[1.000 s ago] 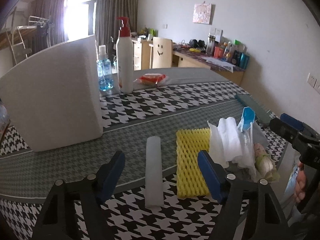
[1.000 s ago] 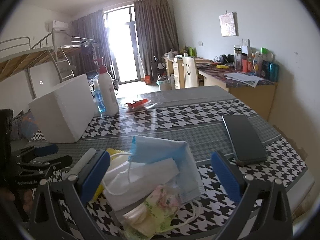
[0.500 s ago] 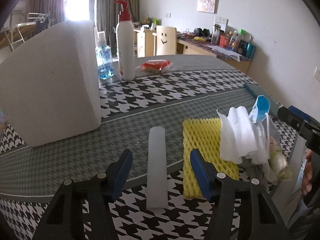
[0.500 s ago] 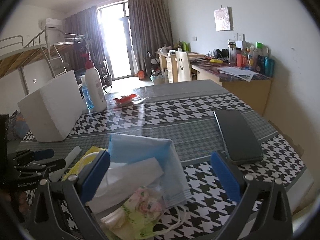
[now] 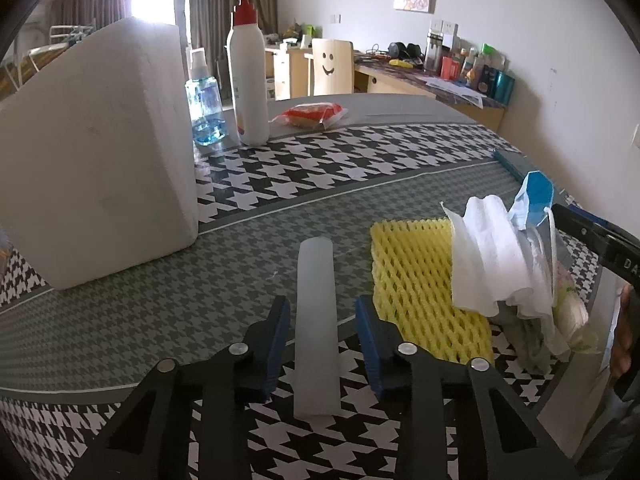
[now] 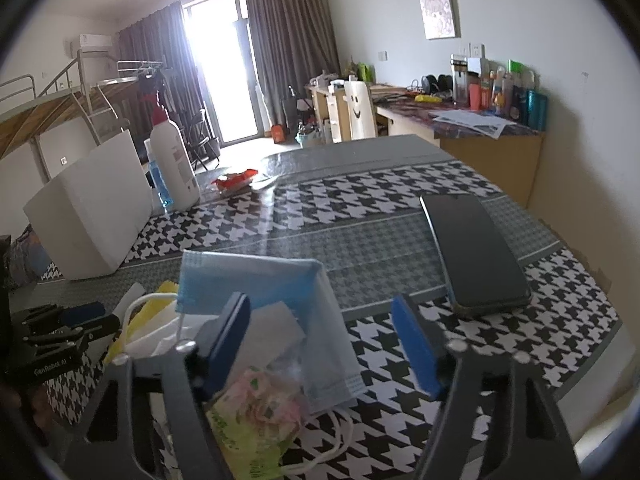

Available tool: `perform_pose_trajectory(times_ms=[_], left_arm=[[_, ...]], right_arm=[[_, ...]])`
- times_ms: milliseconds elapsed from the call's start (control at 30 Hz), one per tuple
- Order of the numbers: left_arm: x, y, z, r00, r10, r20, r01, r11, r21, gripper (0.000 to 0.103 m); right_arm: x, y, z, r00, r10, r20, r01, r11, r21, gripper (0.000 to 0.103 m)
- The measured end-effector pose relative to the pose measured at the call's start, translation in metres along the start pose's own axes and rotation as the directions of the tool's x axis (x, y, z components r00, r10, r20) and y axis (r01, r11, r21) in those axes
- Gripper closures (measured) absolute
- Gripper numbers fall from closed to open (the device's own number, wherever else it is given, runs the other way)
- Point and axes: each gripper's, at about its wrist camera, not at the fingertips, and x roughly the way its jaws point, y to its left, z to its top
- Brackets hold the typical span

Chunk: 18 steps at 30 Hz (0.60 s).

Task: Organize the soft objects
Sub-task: 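Lower the left tool onto the translucent white tube and close it while the right tool reaches the blue mask, then close the right tool on the blue face mask and lift it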

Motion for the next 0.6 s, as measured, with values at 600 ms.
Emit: perform_pose_trajectory(times_ms=[600], left_arm=[[0.006, 0.004, -0.001, 1.0, 0.012, -0.025, -0.012, 1.0, -0.002, 0.081]], right_arm=[[0.022, -0.012, -0.007, 0.995, 0.004, -0.097, -0.001, 0.999, 0.034, 0.064]])
